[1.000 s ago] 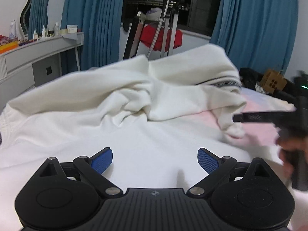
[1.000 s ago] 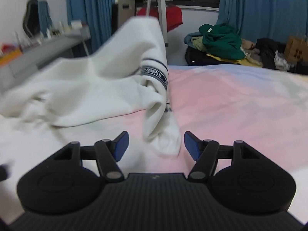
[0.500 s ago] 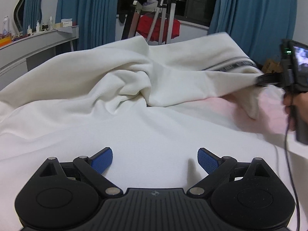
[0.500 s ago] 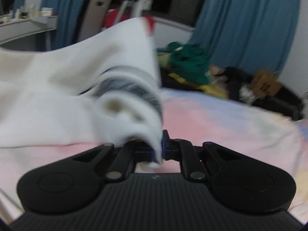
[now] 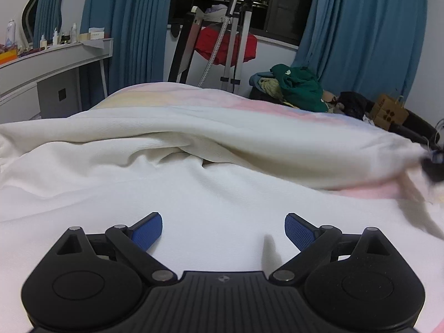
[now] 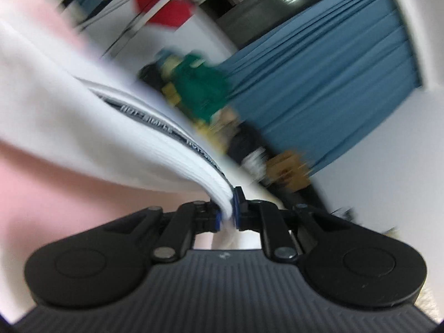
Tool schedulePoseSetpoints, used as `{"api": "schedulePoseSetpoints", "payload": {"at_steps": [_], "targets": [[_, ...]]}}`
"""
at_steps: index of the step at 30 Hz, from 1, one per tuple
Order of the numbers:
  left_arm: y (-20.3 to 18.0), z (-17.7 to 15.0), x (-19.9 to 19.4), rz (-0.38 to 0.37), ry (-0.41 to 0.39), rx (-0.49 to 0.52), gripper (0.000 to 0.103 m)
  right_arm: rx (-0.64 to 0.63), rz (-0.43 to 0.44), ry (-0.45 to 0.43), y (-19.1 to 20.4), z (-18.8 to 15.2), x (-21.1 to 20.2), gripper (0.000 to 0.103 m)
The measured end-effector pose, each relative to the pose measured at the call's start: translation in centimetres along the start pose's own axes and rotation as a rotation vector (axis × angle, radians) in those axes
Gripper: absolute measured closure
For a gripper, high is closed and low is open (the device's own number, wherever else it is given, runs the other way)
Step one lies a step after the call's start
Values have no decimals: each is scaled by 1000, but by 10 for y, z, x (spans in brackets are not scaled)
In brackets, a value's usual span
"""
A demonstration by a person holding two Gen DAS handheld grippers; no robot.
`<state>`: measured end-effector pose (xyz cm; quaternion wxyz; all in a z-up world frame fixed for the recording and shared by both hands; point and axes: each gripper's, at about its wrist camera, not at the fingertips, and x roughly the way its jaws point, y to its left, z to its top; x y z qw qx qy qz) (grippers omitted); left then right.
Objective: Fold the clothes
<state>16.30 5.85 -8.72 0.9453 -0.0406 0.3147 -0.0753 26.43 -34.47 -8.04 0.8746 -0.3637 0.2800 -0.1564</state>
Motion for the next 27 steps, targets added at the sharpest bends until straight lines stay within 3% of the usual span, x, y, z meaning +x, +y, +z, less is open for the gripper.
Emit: {"api": "schedulePoseSetpoints", "payload": {"at_steps": [1,3,5,7,11,13,16,17,21,22,26,27], "targets": [[0,0,1,2,3,2,7,32,36,41,5,-14,3,77],[-3,-1,3,0,5,5,7,141,62,93,7,-36,3,75],[-5,-1,4,-1,3,8,7,296,66,119,1,-55,-2,64],[-7,0,4,-2,-1,8,7,509,72,145,-15,-76,-11,43],[-7,1,3,-13,12,-37,7,921,182,221,-60,-112,-20,42],[-6,2,0,-19,9,-56,7,1204,275,245,-82,-131,-17,40],[-4,0,-3,-28,11,-92,7,1657,533,240,-77,-173,-17,40],[-3,-2,-4,-34,13,-106,7,1739,594,242,-71,-179,-13,40],[-6,-6,-2,-30,19,-109,7,1967,801,264,-43,-187,12,40],[-8,-6,-1,-24,19,-104,7,1987,805,252,-41,-185,18,40],[-8,-11,0,-15,21,-108,7,1975,665,186,-46,-174,44,46],[-7,-13,1,-16,25,-114,7,1939,607,183,-49,-172,51,58]]}}
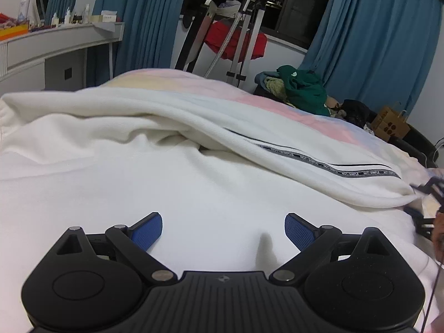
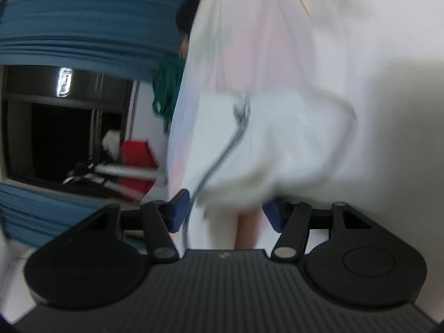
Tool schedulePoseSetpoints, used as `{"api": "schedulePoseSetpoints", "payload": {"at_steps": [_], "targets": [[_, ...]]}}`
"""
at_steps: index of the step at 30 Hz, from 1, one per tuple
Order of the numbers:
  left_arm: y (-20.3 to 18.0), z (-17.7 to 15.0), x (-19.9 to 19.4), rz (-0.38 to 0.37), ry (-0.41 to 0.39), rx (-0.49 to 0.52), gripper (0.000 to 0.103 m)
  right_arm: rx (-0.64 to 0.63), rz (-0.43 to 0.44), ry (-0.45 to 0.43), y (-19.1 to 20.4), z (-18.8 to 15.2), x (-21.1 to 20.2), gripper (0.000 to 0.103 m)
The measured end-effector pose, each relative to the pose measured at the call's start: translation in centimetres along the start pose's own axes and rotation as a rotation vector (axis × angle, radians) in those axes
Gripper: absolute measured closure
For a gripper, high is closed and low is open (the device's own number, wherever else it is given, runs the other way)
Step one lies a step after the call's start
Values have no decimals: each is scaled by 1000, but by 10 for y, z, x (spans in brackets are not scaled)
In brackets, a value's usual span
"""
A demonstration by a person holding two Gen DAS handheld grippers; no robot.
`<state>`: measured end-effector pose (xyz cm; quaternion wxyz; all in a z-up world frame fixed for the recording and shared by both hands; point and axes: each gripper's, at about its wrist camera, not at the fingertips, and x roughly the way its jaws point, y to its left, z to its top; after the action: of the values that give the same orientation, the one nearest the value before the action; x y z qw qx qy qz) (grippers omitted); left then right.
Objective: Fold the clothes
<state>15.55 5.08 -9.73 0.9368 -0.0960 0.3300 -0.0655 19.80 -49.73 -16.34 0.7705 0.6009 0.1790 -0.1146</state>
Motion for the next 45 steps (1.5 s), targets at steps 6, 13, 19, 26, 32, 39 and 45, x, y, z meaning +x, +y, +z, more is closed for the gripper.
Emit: {"api": "schedulePoseSetpoints", "payload": {"at_steps": [6,13,19,26,32,39,45], "targets": [[-4,-3,3,1,-7,18,7,-23,-63,-101,-3,24,39,91],[-8,-2,6,-27,-17,12,7,-99,47,-203,30,41,37,92],[-17,1,-1,-43,-31,60,7,-260,-10,-284,42,77,17,93],[-25,-4,-8,-22,-10,100,7,-264,-229,-203,-8,80,18,92],[-33,-2,-21,-25,-33,122,7,-399,-288,-171,13,65,0,72],[-45,-7,-49,-38,-65,168,7,-627,-269,-167,61,17,-69,23],[-54,-13,-86,-52,-103,197,5,-790,-141,-73,96,-47,-129,22]]}}
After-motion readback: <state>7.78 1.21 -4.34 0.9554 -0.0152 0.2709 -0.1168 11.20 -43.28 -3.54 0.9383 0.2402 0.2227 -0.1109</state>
